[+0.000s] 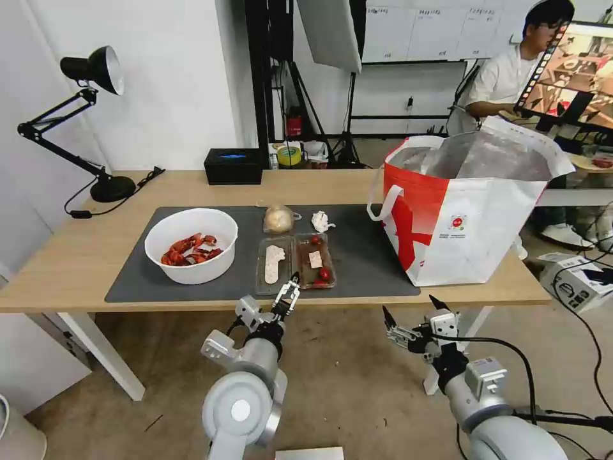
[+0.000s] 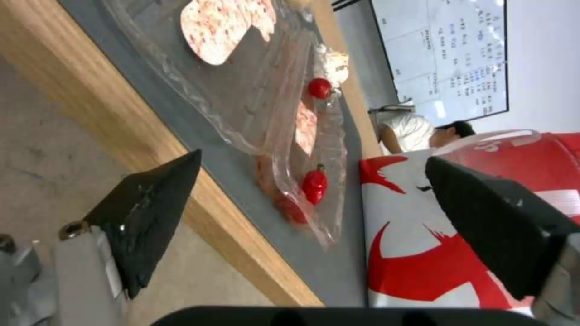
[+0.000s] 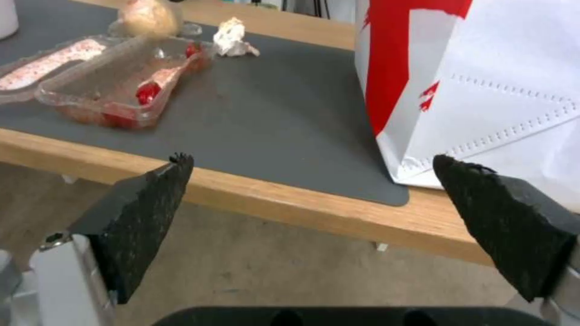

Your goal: Pick up the trash from the table and place it into the takeout bag.

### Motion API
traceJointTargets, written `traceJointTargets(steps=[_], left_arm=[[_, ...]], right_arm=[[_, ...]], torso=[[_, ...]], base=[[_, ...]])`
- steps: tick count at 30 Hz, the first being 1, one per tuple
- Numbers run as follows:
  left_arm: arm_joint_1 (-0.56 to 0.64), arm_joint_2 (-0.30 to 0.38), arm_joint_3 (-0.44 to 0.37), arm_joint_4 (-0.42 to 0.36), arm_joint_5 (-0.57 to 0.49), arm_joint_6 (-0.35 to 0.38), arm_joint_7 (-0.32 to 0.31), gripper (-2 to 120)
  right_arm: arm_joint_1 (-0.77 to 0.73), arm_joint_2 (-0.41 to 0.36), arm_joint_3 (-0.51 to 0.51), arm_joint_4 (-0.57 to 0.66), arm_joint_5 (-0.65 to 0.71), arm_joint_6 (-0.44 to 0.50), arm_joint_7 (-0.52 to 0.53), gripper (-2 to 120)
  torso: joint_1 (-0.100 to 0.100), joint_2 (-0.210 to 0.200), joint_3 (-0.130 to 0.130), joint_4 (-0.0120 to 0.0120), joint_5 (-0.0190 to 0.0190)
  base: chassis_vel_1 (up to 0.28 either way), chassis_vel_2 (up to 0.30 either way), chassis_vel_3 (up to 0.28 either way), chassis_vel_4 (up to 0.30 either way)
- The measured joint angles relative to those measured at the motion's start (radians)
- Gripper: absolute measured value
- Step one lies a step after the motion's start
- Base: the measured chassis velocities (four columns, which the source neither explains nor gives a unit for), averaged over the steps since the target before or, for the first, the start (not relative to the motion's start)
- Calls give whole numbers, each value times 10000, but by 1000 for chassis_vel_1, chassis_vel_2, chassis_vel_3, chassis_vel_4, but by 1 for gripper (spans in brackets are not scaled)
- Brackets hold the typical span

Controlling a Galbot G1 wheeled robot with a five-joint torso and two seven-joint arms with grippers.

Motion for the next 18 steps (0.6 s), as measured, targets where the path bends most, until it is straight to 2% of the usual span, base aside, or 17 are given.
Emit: traceJointTargets(steps=[18], left_arm=[[-337,-7,-162,276,-148,3,49,100]], right_arm=[[6,12,-92,-65,-66,-38,-22,100]], torso=[[0,0,0,0,0]], base=[[0,0,0,0]])
